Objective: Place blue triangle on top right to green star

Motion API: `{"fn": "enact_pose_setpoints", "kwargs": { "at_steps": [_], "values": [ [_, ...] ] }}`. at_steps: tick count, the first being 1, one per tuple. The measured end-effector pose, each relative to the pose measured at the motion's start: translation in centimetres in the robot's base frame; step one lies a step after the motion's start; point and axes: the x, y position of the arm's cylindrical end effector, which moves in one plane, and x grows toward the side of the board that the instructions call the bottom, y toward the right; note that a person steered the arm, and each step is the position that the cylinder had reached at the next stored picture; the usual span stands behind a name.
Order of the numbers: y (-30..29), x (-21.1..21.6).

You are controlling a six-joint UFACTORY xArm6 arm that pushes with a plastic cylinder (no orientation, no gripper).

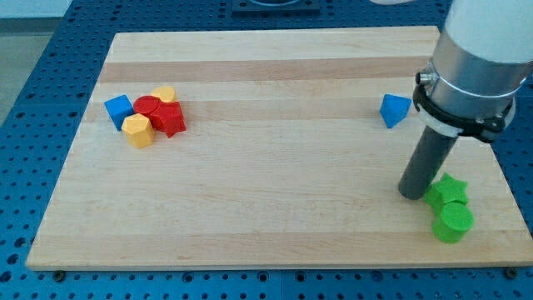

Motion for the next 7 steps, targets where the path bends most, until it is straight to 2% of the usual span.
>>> {"fn": "enact_pose_setpoints", "kwargs": {
  "at_steps": [5,7],
  "values": [
    [-6.3,-11.9],
    [-6.0,-16.3]
  ]
}}
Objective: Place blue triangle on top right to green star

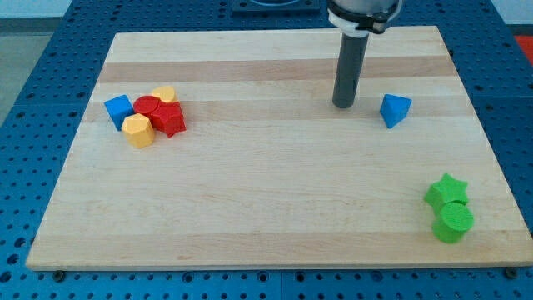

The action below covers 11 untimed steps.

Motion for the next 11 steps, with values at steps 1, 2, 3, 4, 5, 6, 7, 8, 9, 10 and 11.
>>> {"fn": "enact_pose_setpoints", "kwargs": {
  "at_steps": [1,2,3,4,5,6,7,8,9,10,11],
  "values": [
    [1.7,-0.3],
    [4.3,-0.3],
    [5.7,-0.3],
    [5.8,-0.1],
    [5.8,1.2],
    [5.8,3.0],
    [6.8,3.6],
    [7.6,4.6],
    [7.7,6.7],
    [7.7,8.0],
    [7.7,9.2]
  ]
}}
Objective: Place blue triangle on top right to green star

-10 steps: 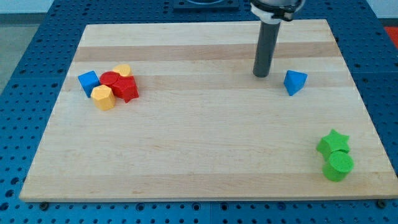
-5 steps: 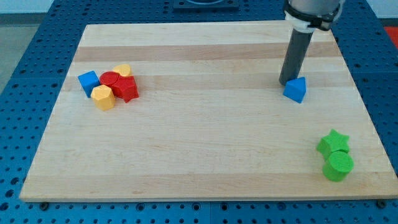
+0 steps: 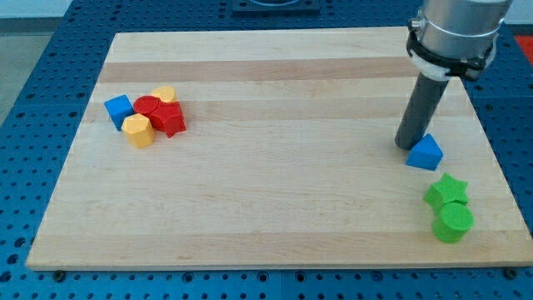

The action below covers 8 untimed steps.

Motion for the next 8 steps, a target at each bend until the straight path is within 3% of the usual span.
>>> {"fn": "enact_pose_setpoints", "kwargs": {
  "at_steps": [5,8],
  "values": [
    [0.4,3.8],
    [1.7,3.9]
  ]
}}
